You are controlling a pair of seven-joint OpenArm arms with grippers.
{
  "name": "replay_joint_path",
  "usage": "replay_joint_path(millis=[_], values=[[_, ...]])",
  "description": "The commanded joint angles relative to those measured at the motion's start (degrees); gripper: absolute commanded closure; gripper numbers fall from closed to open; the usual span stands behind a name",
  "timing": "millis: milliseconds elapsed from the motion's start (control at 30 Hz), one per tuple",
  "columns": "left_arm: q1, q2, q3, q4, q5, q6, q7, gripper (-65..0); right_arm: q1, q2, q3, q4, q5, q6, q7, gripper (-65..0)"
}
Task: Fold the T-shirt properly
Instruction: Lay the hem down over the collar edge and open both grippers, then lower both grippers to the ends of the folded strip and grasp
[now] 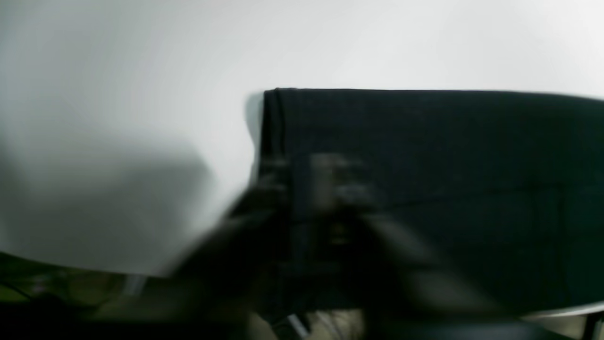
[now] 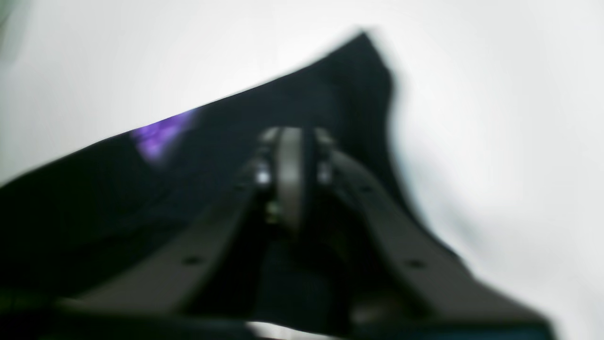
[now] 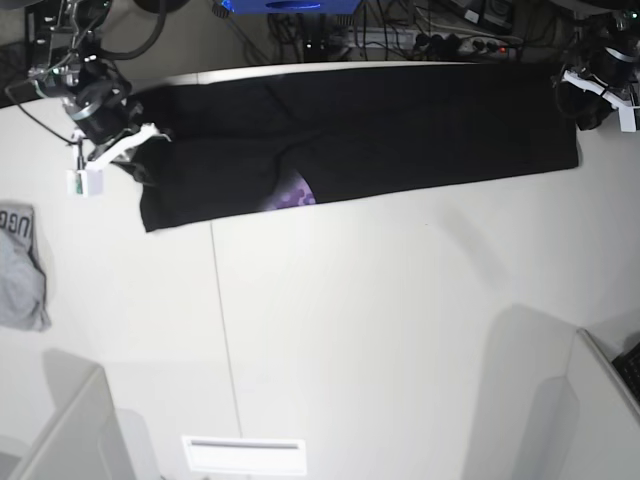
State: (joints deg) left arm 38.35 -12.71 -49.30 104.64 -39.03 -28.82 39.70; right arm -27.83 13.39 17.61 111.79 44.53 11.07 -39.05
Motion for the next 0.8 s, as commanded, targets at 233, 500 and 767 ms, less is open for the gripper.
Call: replay_joint_path(millis=[233, 500, 767], values=[[-4.2, -1.0, -0.2, -9.4, -0.1, -0.1, -1.2, 0.0, 4.2, 0.3, -0.1, -8.5, 0.1, -1.0, -0.9, 0.0], [-11.1, -0.8, 4.6, -16.5, 10.8, -0.1, -1.2, 0.0, 9.2, 0.8, -0.2, -20.1, 0.0, -1.3, -1.0, 0.0], [-19.1, -0.8, 4.7, -19.8, 16.7, -0.1, -1.1, 0.0, 15.6, -2.0, 0.5, -25.1, -13.5, -1.4, -0.9, 0.0]])
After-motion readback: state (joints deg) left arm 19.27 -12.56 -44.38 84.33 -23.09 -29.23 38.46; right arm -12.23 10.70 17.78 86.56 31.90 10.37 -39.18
